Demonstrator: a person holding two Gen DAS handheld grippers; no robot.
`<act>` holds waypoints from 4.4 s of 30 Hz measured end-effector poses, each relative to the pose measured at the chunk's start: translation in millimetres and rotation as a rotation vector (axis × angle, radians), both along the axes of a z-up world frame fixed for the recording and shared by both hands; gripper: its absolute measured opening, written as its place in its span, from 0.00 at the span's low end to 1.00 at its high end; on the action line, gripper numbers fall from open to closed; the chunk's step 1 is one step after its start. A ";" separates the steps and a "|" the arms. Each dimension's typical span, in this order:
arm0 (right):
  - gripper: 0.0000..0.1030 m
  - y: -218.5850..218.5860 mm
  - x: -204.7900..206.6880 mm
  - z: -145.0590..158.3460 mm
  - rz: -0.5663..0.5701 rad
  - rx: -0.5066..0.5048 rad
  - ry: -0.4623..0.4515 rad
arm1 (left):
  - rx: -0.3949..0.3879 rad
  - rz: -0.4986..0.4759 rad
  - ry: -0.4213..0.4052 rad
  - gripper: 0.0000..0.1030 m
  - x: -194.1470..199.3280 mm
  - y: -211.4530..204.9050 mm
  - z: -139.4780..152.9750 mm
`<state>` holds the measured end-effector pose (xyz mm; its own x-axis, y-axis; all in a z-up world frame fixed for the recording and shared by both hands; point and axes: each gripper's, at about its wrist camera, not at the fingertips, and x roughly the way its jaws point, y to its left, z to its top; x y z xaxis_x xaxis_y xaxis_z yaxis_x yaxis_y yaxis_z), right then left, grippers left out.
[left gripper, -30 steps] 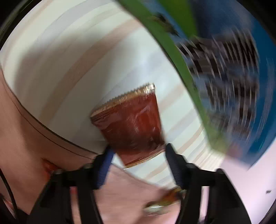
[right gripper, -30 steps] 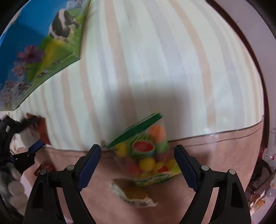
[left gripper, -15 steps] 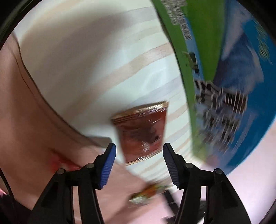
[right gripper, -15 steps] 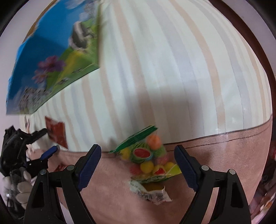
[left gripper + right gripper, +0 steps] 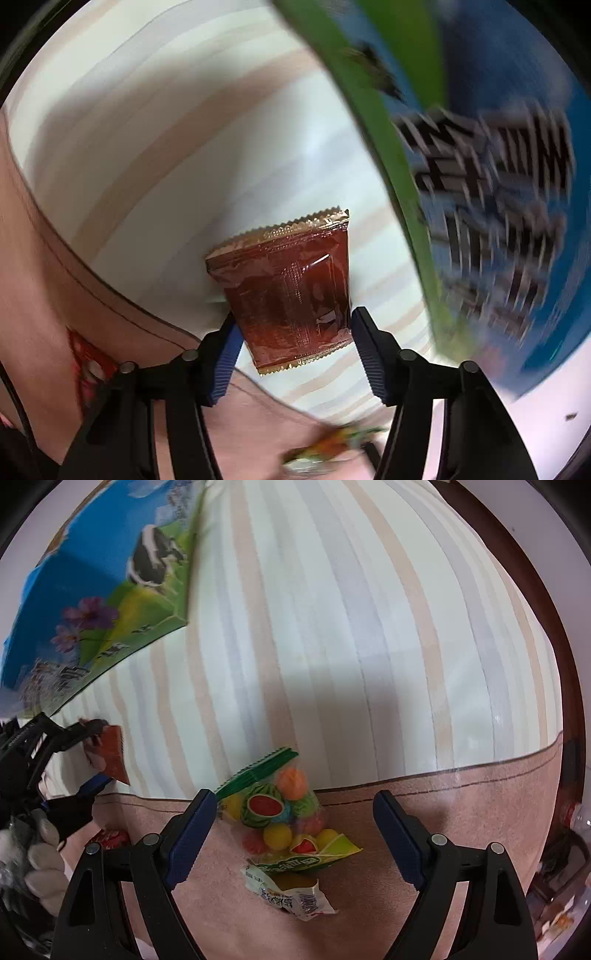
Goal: Organize snacks
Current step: 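Grasp the brown sauce packet with left tool while right tool grasps the fruit candy bag, then carry both packets into the box and open both tools, then grasp the red triangle chocolate packet with left tool while right tool grasps the white cookie packet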
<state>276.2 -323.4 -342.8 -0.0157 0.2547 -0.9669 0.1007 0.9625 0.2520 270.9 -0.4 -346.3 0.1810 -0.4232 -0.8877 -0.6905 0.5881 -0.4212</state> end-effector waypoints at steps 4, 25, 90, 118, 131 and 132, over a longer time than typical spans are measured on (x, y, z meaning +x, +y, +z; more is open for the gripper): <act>0.86 11.2 -1.7 8.1 0.034 -0.002 -0.013 | 0.136 -0.225 0.002 0.54 12.3 -10.3 10.7; 0.66 72.0 -19.7 -9.7 0.152 -0.063 -0.007 | 0.426 -0.733 0.094 0.59 8.6 -15.5 14.7; 0.54 183.5 195.0 144.8 0.112 0.087 -0.214 | 0.378 -0.692 -0.156 0.53 203.9 81.1 158.9; 0.96 161.5 119.2 184.7 0.128 -0.142 -0.404 | 0.601 -0.648 -0.416 0.98 116.5 57.5 221.7; 0.96 144.8 37.5 259.0 0.098 -0.132 -0.590 | 0.687 -0.597 -0.524 0.98 35.8 43.4 269.1; 0.96 143.9 31.9 262.9 0.095 -0.125 -0.600 | 0.689 -0.594 -0.534 0.98 29.2 42.0 273.9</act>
